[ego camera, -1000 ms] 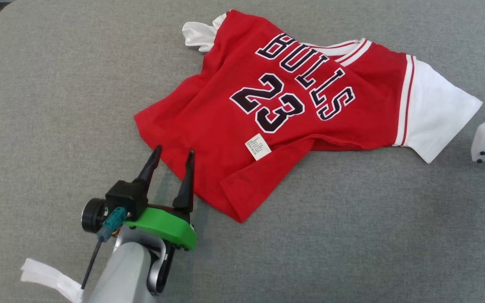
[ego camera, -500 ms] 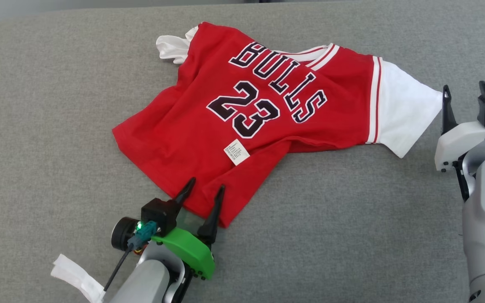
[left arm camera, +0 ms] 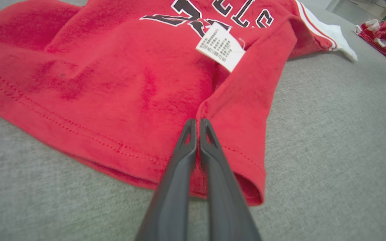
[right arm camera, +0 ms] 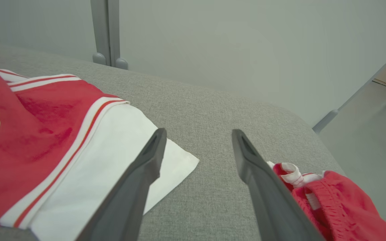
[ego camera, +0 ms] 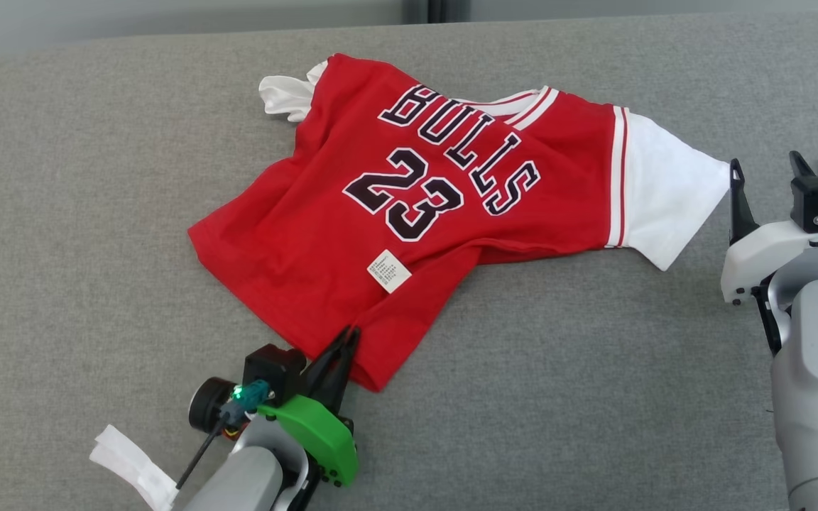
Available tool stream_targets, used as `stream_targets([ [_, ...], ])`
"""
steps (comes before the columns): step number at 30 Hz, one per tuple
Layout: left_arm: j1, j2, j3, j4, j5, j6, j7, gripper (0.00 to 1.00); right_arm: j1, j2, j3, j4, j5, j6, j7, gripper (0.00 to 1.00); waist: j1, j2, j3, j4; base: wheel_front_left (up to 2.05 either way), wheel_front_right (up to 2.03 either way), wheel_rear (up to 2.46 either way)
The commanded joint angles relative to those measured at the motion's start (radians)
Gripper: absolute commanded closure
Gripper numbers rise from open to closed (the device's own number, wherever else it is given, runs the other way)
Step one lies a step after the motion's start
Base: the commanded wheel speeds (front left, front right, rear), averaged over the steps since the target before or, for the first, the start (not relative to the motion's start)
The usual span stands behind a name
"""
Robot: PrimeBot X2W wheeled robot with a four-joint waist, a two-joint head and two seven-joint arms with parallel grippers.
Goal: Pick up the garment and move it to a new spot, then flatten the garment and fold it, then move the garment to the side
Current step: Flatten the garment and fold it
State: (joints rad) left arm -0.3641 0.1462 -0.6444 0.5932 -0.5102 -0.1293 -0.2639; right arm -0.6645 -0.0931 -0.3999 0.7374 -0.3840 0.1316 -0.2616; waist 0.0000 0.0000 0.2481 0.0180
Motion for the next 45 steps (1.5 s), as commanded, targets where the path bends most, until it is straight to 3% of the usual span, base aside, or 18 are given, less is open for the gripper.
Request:
stream_targets([
  [1,-0.022,0.012,0.001,0.003,-0.011,-0.003,0.000,1.00,0.018,-0.001,0.006,-0.005,0.013,-0.002,-0.004,0.00,0.0000,0.0000,-0.005,-0.002,0.00,0.00,0.00],
  [5,-0.054,0.036,0.074,-0.026,0.038,-0.002,0.000,1.00,0.025,0.003,0.015,-0.017,0.030,-0.002,-0.004,0.00,0.0000,0.0000,-0.017,-0.003,0.00,0.00,0.00],
  [14,-0.213,0.123,0.240,-0.194,0.263,0.005,0.000,1.00,0.052,0.011,0.031,-0.027,0.061,-0.002,-0.004,0.00,0.0000,0.0000,-0.045,-0.008,0.00,0.00,0.00],
  [19,-0.131,0.119,0.210,-0.259,0.355,0.000,0.000,1.00,0.093,0.018,0.026,-0.029,0.078,-0.002,-0.004,0.00,0.0000,0.0000,-0.068,-0.005,0.00,0.00,0.00],
  [29,0.163,0.069,0.090,-0.150,0.330,-0.001,0.000,1.00,0.156,0.027,0.040,-0.008,0.101,-0.002,-0.004,0.00,0.0000,0.0000,-0.137,0.006,0.00,0.00,0.00],
  [30,0.178,0.066,0.096,-0.139,0.324,-0.001,0.000,0.88,0.164,0.027,0.043,-0.006,0.105,-0.002,-0.004,0.00,0.0000,0.0000,-0.146,0.008,0.00,0.00,0.00],
  [32,0.212,0.050,0.113,-0.099,0.306,-0.001,0.000,0.00,0.180,0.028,0.053,-0.004,0.118,-0.002,-0.004,0.00,0.0000,0.0000,-0.163,0.012,0.00,0.00,0.00],
  [39,0.265,-0.009,0.263,-0.115,0.270,0.020,0.000,0.00,0.233,0.038,0.129,-0.044,0.196,-0.002,-0.004,0.00,0.0000,0.0000,-0.205,0.015,0.00,0.00,0.00],
  [45,0.304,-0.052,0.414,-0.200,0.291,0.042,0.000,0.00,0.304,0.040,0.251,-0.164,0.298,-0.002,-0.005,0.00,0.0000,0.0000,-0.222,0.008,0.00,0.00,0.00],
])
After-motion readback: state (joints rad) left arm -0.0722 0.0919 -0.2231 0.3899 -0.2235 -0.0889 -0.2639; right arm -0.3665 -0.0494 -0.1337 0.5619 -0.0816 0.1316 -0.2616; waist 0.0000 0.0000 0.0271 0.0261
